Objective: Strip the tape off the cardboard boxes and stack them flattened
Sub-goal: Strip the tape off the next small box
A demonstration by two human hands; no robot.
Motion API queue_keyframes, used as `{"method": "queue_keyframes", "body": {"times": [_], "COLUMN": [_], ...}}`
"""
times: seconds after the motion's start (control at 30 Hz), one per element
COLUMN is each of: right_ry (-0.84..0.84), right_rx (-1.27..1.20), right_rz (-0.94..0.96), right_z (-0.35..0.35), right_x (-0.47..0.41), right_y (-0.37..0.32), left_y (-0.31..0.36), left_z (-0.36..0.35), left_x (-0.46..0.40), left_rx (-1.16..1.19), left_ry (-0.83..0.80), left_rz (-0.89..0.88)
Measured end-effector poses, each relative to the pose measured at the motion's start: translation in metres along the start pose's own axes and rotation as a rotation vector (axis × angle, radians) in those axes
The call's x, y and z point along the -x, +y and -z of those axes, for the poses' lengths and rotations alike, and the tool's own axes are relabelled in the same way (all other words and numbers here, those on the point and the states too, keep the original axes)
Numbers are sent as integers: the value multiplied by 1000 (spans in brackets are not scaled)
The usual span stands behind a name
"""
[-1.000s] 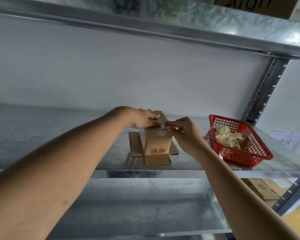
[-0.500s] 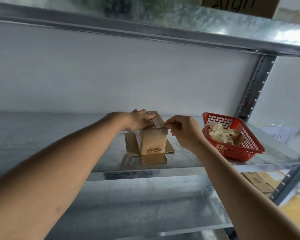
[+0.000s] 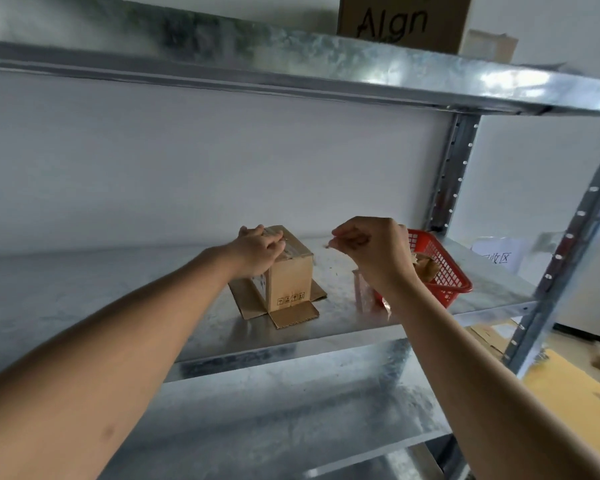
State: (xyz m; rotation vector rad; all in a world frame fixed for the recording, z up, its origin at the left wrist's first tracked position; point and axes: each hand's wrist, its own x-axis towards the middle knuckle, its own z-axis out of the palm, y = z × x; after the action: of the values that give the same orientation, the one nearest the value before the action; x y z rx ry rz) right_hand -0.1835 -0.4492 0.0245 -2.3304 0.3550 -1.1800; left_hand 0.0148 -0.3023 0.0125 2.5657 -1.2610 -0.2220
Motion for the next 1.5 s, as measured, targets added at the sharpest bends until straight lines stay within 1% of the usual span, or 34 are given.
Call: {"method": "queue_keyframes", "body": {"times": [0.1,0.17,0.27,0.37,0.5,0.6,0.67,0.8,0.9,1.0,1.1,1.23,1.3,1.4,1.47,1.5], "right_ry": [12,-14,-75,-111,-197,-314,-341,-246,-180,-146,-127,56,116,157,114,62], "right_rx": [163,275,423,474,579,579,541,441,386,357,266,238,215,195,198,202], "right_rz": [-21,-47,-42,-56,-63,-70,-85,-91,-139,-158,-172,-155,-152,-74,19,68], "right_z": [17,27,35,41,46,45,45,45,41,35,33,35,36,36,31,25], "right_x": [-2,-5,-9,-13,-14,-15,-16,-20,-22,-25,-26,-26,-26,-24,-21,-19], "right_y": [24,37,53,67,86,98,103,108,114,121,123,120,117,106,93,85], "left_y": [19,32,49,62,66,67,67,66,66,64,64,64,63,61,59,58], "left_z": [-3,-4,-5,-6,-11,-15,-16,-14,-15,-17,-17,-15,-15,-16,-18,-19], "left_x": [-6,-12,-18,-25,-41,-49,-53,-57,-58,-58,-58,-59,-59,-60,-58,-57], "left_rx": [-16,-15,-49,-69,-18,18,32,16,7,19,10,-3,-17,-31,-25,-21], "left_ry": [-1,-8,-26,-26,-48,-53,-57,-71,-69,-70,-73,-77,-89,-88,-69,-57], "left_rz": [-16,4,-29,-54,-18,-1,8,23,26,31,31,20,20,14,-1,-10]}}
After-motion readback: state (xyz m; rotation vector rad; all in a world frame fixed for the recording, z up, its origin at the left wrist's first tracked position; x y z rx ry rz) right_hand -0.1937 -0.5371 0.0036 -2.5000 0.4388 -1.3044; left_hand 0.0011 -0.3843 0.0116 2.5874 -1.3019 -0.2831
